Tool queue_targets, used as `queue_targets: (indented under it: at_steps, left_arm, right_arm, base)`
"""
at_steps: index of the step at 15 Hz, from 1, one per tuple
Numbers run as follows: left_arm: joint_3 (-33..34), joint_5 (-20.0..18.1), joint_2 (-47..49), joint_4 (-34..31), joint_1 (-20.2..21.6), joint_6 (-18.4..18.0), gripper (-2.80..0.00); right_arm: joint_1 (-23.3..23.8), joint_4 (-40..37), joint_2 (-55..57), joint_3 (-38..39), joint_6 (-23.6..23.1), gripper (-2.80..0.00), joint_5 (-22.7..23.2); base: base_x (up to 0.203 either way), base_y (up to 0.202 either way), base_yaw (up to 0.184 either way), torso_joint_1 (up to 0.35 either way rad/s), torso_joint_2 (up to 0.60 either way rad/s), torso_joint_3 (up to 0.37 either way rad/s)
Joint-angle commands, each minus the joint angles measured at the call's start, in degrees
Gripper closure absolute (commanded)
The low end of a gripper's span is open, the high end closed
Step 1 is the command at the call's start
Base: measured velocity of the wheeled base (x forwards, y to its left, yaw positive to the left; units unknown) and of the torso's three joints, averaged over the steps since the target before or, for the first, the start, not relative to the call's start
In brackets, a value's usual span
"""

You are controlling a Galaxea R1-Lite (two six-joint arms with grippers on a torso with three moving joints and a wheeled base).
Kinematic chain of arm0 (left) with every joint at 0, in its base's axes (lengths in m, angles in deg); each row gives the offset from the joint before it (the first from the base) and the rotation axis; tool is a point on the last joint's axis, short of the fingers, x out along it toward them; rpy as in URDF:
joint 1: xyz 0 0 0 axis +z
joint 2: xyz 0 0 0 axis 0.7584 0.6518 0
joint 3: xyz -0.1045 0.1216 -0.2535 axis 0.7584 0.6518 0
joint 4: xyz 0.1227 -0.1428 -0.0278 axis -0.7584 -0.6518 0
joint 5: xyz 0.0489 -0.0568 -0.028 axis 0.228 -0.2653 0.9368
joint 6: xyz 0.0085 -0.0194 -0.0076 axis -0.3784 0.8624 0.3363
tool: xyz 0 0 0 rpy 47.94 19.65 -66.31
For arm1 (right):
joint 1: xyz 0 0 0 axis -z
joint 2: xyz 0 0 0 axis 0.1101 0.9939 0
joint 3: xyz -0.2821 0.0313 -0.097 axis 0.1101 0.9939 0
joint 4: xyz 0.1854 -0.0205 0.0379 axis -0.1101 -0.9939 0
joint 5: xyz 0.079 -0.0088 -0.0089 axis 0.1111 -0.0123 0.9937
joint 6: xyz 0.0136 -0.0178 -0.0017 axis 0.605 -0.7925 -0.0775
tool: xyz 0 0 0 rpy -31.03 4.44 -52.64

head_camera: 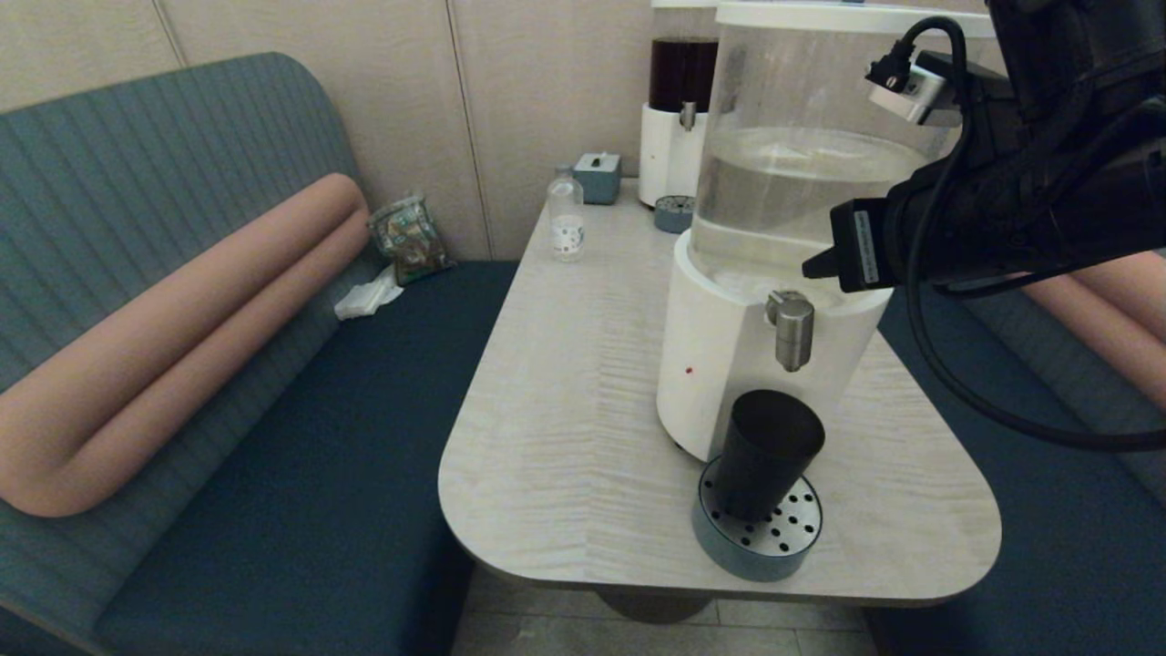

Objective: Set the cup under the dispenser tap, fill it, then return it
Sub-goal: Turn off the faucet

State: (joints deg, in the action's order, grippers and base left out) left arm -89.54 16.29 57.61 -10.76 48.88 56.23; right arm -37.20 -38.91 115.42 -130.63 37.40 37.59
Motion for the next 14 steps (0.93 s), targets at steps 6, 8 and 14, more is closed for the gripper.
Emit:
queue_targets:
  at_steps: [6, 8, 14]
  left_arm:
    - [0.01, 0.03, 0.07, 0.02, 0.00, 0.04, 0.00]
    - [0.01, 0.03, 0.07, 0.02, 0.00, 0.04, 0.00]
    - [0.01, 0.03, 0.07, 0.02, 0.00, 0.04, 0.00]
  right_arm:
    - [-0.50, -0.90, 1.45, -0.04, 0.15, 0.00, -0.07]
    - [-0.50, -0.90, 1.54, -0.04, 0.15, 0.00, 0.02]
    - [-0.42, -0.99, 2.15, 0.13, 0.42, 0.00, -0.07]
  base:
    - [0.000, 0.000, 0.000, 0.000, 0.00, 0.000]
    - [0.000, 0.000, 0.000, 0.000, 0.00, 0.000]
    - [0.000, 0.000, 0.000, 0.000, 0.00, 0.000]
